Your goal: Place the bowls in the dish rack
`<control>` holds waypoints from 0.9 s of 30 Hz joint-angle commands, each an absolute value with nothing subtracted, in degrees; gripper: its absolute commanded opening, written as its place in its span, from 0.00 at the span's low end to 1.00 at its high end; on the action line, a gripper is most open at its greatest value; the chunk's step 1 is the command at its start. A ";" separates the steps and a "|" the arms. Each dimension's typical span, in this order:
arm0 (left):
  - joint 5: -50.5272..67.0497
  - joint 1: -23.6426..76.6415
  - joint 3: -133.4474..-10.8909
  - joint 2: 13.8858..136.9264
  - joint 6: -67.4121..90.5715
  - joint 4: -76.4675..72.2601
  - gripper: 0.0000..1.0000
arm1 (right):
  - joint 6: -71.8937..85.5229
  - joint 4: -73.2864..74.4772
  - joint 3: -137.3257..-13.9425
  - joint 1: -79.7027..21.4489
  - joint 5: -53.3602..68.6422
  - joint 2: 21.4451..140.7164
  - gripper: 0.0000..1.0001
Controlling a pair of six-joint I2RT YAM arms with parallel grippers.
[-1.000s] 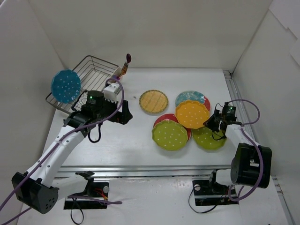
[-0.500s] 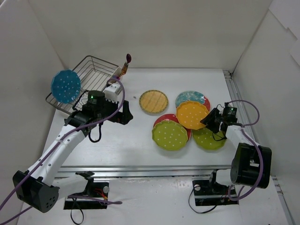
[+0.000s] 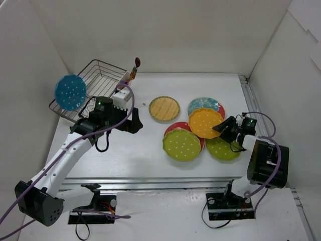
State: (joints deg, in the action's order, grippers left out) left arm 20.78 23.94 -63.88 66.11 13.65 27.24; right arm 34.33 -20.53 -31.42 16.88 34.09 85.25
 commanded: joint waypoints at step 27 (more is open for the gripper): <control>21.62 23.82 -64.42 65.04 13.01 25.22 0.93 | 39.11 -33.49 -29.00 18.46 42.36 88.61 0.01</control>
State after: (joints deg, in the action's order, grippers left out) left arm 20.95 23.94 -63.88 66.11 13.65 27.24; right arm 41.21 -33.21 -29.34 18.35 41.89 91.55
